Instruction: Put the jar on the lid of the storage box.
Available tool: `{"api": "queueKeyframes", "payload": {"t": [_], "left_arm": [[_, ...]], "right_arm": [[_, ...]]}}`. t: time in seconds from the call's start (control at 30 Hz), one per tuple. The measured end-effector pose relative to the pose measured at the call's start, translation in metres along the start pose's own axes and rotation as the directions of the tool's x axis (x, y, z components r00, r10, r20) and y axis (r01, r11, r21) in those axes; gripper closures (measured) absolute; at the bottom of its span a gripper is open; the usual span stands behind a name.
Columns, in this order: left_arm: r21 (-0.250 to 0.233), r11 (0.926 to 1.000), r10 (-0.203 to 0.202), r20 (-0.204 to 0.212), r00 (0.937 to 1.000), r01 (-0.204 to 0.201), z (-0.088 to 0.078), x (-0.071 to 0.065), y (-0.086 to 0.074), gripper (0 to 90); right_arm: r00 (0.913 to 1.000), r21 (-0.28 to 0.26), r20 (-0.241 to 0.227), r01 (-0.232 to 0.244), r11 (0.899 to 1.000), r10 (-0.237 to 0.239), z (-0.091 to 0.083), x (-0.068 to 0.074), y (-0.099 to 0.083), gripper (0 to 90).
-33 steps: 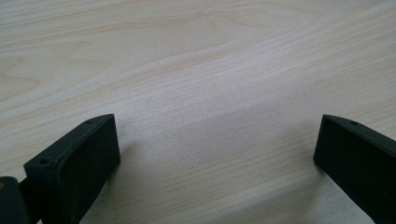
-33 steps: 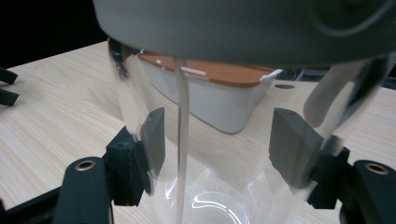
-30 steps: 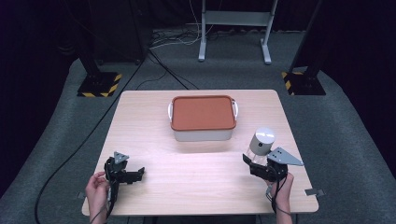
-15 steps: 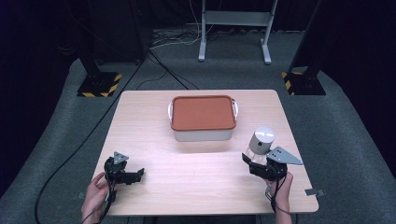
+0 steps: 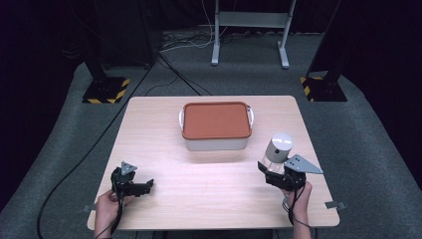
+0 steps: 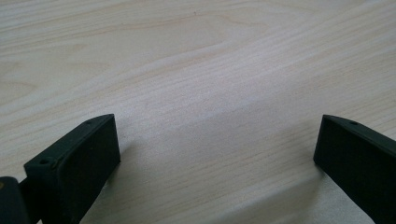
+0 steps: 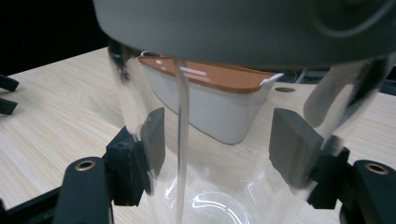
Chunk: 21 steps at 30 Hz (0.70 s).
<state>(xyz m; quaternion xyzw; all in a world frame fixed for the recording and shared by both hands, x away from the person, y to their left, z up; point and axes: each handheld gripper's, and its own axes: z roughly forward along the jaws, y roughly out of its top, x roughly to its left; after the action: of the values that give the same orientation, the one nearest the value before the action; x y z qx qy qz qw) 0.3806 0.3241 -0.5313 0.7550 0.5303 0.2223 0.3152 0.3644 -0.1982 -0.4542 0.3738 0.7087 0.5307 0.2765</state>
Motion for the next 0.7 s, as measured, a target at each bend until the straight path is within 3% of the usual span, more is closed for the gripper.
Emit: {"api": "queueKeyframes", "payload": {"t": [0.7], "left_arm": [[0.0, 1.0, 0.005, 0.004, 1.0, -0.005, 0.0, 0.002, 0.0, 0.0]], "right_arm": [[0.9996, -0.001, -0.008, 0.027, 1.0, -0.027, 0.01, 0.002, 0.012, 30.0]]}}
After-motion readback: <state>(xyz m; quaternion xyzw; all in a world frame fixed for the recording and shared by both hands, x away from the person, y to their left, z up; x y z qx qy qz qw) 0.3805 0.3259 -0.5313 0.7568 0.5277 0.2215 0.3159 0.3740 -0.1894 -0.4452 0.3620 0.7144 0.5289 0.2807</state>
